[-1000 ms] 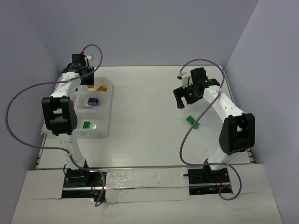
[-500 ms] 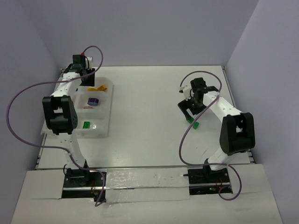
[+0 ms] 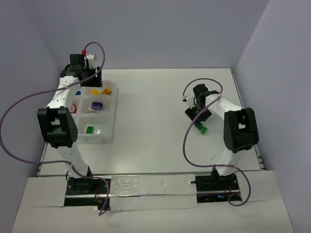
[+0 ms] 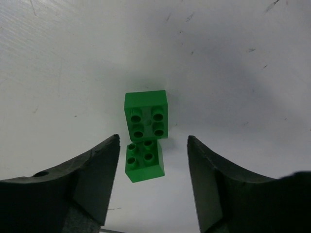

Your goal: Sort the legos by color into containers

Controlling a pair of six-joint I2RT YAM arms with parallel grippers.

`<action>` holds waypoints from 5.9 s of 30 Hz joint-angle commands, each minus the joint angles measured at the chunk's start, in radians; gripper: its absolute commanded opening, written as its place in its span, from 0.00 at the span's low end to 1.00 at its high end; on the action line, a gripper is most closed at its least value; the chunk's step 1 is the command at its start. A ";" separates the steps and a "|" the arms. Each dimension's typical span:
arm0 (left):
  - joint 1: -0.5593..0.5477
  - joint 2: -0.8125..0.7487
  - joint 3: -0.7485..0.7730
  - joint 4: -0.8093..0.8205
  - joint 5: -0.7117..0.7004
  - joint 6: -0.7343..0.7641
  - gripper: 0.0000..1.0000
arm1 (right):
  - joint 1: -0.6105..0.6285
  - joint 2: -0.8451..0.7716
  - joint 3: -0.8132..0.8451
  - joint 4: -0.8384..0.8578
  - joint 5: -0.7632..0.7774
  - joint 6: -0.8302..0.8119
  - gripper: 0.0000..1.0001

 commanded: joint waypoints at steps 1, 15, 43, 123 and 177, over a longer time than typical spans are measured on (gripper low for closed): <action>-0.004 -0.162 -0.039 0.067 0.124 -0.027 0.86 | 0.013 0.028 -0.014 0.036 0.021 -0.021 0.61; 0.143 -0.419 -0.256 0.199 0.519 -0.172 0.99 | 0.048 0.055 0.067 0.002 -0.111 -0.003 0.13; -0.098 -0.508 -0.394 0.266 0.656 -0.152 0.99 | 0.292 0.311 0.804 0.510 -0.905 1.038 0.00; 0.122 -0.605 -0.499 -0.212 0.500 0.202 0.00 | 0.384 -0.200 0.284 0.199 -0.251 0.193 1.00; 0.151 -0.590 -0.630 -0.133 0.330 0.187 0.73 | -0.043 -0.167 -0.171 0.038 0.005 -0.169 0.86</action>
